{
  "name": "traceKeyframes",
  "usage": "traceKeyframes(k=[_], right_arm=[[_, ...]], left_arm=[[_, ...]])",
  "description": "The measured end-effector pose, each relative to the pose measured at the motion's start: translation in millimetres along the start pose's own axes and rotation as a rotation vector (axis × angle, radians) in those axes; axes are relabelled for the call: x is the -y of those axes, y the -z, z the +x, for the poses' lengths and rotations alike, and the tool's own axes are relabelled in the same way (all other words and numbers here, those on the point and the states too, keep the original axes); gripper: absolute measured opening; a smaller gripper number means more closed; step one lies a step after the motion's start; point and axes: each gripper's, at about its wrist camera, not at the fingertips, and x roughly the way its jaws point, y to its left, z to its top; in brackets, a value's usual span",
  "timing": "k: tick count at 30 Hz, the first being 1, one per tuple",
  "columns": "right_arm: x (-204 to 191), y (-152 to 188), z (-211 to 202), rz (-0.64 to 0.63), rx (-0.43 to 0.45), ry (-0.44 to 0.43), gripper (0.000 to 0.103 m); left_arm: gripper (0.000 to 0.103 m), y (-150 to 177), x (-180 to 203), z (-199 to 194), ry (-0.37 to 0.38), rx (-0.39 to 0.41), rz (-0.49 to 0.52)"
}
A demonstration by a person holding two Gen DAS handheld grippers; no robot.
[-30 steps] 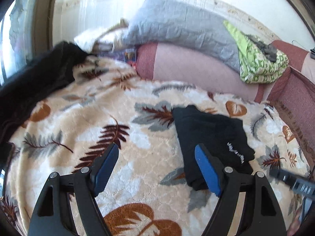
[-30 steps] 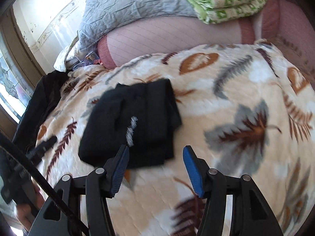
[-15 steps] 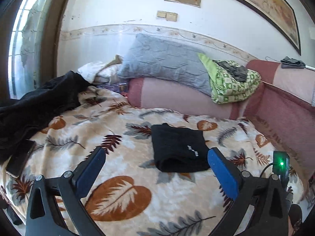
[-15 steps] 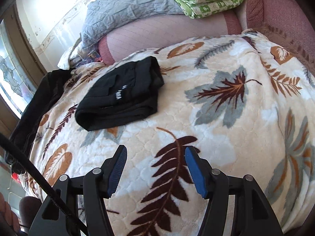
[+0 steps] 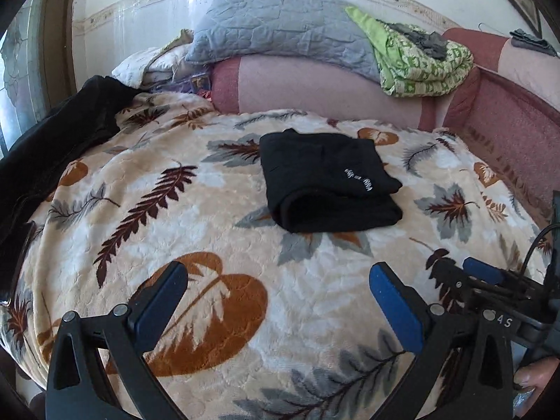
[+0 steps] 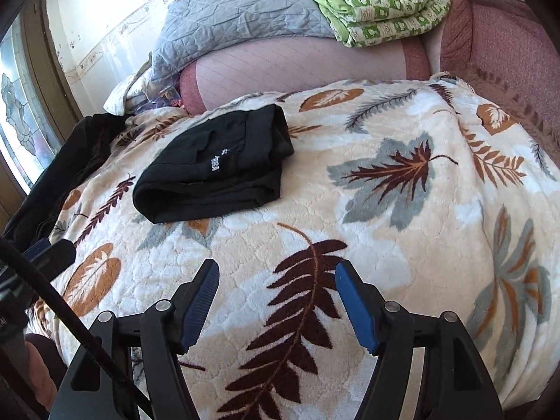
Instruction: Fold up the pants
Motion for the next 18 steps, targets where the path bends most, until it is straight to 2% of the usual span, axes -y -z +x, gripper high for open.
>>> traceKeyframes(k=[5, 7, 11, 15, 18], right_arm=[[-7, 6, 12, -0.025, -0.029, 0.016, 0.074], [-8, 8, 14, -0.036, -0.035, 0.023, 0.074], [-5, 10, 20, -0.025, -0.056, 0.031, 0.076], [-3, 9, 22, -0.011, -0.059, 0.021, 0.077], [-3, 9, 22, -0.007, -0.062, 0.016, 0.079]], left_arm=[[0.103, 14, -6, 34, 0.014, -0.154, -0.041], [0.103, 19, -4, 41, 0.02, -0.187, -0.047], [0.103, 24, 2, 49, -0.013, -0.215, -0.029], [0.103, 28, 9, 52, -0.058, -0.21, 0.013], [0.103, 28, 10, 52, -0.063, -0.206, 0.01]])
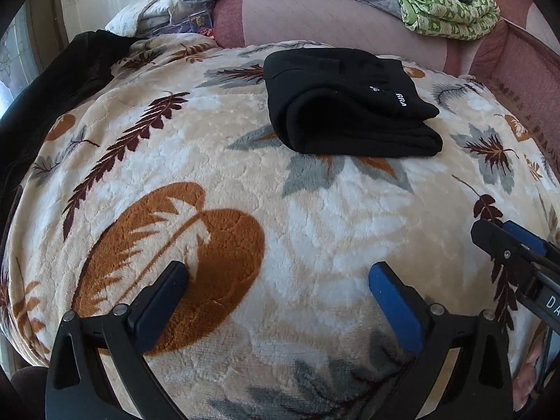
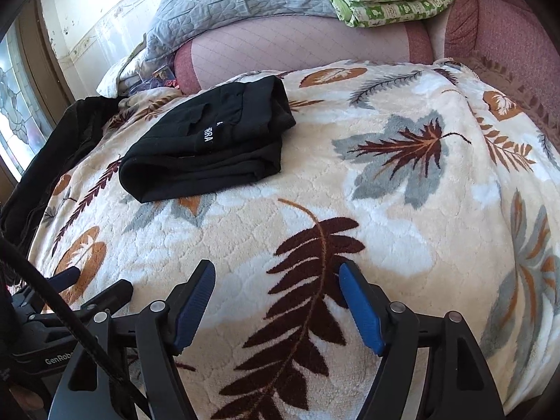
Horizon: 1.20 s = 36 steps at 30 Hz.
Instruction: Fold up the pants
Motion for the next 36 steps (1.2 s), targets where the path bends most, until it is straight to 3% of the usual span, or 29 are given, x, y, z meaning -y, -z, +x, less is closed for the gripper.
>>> traceKeyframes(k=[15, 36], right_arm=[[-9, 3, 7, -0.042, 0.002, 0.019, 0.088], [-12, 3, -1, -0.051, 0.028, 0.041, 0.089]], left_arm=[[0.103, -1, -1, 4, -0.01, -0.003, -0.018], [0.103, -2, -13, -10, -0.007, 0.025, -0.089]])
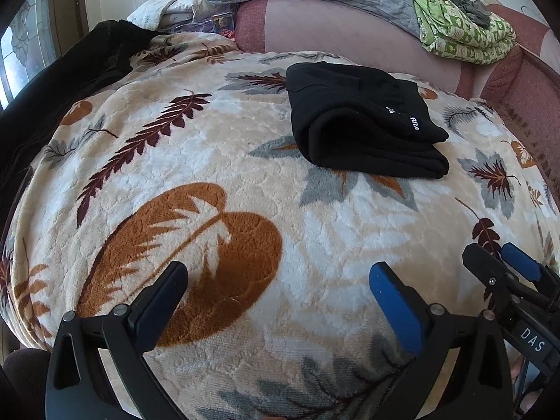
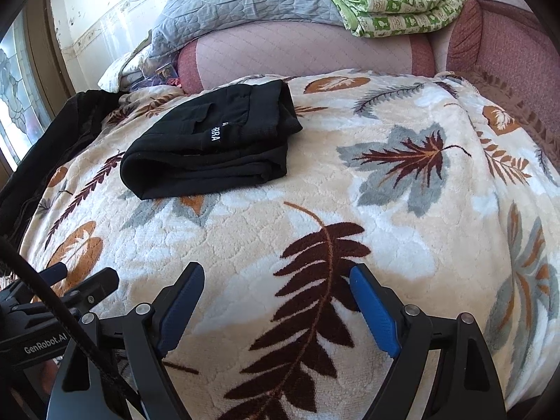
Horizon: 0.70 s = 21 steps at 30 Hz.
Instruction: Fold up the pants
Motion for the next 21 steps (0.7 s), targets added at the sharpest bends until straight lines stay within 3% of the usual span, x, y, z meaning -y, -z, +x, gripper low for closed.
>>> traceKeyframes(k=[21], right_arm=[[-3.2, 1.3, 4.0, -0.031, -0.008, 0.012, 0.089]], left_arm=[[0.103, 1.3, 2.1, 0.8, 0.011, -0.011, 0.009]])
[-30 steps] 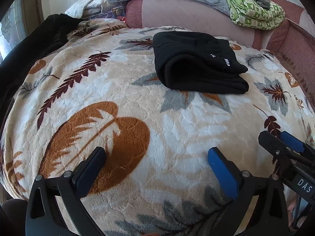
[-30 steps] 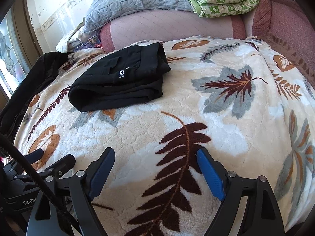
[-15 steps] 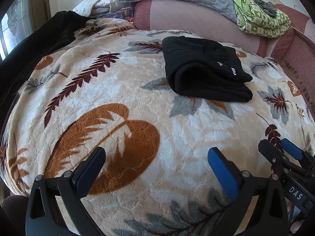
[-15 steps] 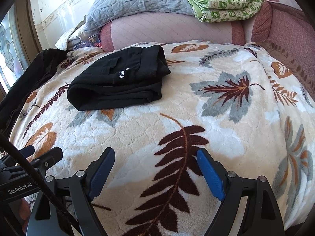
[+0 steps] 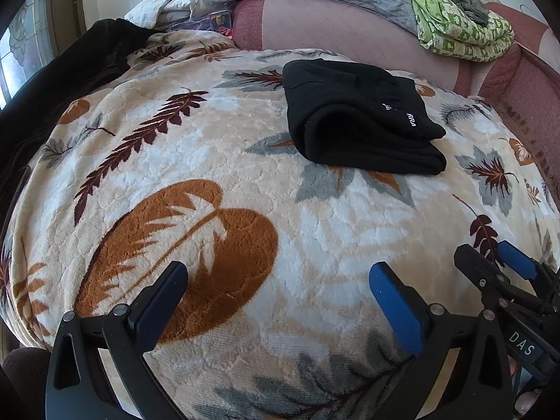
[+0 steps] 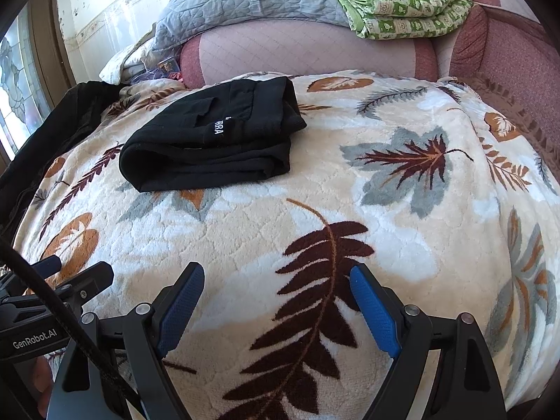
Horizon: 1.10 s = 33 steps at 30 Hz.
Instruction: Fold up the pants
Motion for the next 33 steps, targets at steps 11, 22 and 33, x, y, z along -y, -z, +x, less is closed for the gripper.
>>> traceKeyframes(k=[11, 22, 33], right_arm=[[-1.2, 0.9, -0.2, -0.008, 0.0, 0.004, 0.089], [-1.7, 1.1, -0.2, -0.008, 0.0, 0.005, 0.089], [-2.2, 1.3, -0.1, -0.01, 0.0, 0.005, 0.089]], left_arm=[[0.103, 1.6, 2.0, 0.7, 0.001, -0.003, 0.008], [0.103, 2.7, 2.8, 2.3, 0.0, -0.006, 0.011], [0.103, 2.4, 3.5, 2.2, 0.0, -0.006, 0.011]])
